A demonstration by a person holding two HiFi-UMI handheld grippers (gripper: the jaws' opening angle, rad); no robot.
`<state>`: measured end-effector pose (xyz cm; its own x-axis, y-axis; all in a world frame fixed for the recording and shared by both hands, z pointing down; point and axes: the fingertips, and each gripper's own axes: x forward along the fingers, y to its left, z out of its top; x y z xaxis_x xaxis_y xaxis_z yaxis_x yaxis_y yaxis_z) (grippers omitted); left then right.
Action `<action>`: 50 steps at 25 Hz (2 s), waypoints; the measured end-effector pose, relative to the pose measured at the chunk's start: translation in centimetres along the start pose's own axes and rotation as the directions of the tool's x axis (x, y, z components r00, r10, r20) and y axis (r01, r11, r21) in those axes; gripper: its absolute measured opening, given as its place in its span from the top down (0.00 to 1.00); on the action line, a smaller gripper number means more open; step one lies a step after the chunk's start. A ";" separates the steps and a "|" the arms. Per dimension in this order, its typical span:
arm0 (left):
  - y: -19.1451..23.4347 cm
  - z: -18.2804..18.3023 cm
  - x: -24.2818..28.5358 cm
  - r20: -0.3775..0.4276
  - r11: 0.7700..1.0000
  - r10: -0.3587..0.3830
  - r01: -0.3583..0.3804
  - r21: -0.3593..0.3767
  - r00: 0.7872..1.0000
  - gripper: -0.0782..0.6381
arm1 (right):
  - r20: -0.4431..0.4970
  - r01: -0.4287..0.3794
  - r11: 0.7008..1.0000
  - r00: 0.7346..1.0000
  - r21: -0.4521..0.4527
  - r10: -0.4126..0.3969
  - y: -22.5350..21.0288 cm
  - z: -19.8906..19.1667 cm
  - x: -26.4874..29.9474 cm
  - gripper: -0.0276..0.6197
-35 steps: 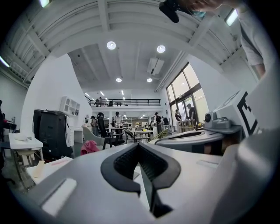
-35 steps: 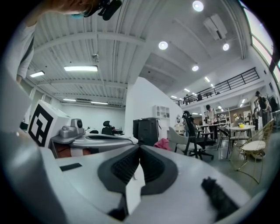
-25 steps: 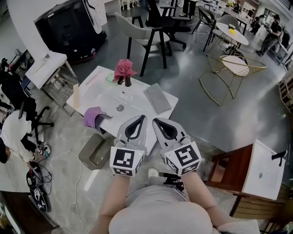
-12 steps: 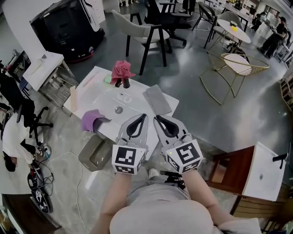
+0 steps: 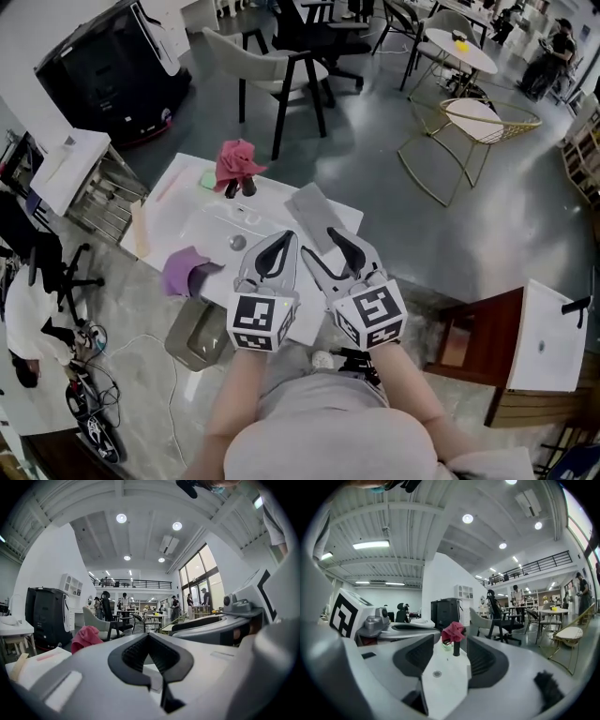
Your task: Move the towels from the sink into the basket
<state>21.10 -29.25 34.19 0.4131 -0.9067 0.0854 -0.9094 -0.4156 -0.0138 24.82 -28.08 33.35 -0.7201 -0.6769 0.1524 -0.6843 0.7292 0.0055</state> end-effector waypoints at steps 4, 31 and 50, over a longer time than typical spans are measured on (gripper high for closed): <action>0.5 -0.7 1.4 -0.017 0.999 -0.039 0.039 -0.004 0.999 0.88 | -0.060 0.048 0.999 0.997 -0.009 -0.049 -1.3 -1.4 1.3 0.60; 6.2 -6.1 8.0 -0.141 0.994 -0.096 0.088 -0.063 0.985 0.88 | -0.350 0.114 0.993 0.932 0.026 -0.098 -8.2 -12.7 11.2 0.60; 7.5 -9.2 9.9 -0.197 0.988 -0.119 0.097 -0.117 0.973 0.88 | -0.583 0.120 0.991 0.810 0.057 -0.064 -10.1 -21.7 13.7 0.60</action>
<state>17.96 -40.67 44.06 0.5011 -0.8186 0.2808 -0.8641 -0.4907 0.1116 24.33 -42.53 56.86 -0.4719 -0.5364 0.6997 -0.7710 0.6361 -0.0323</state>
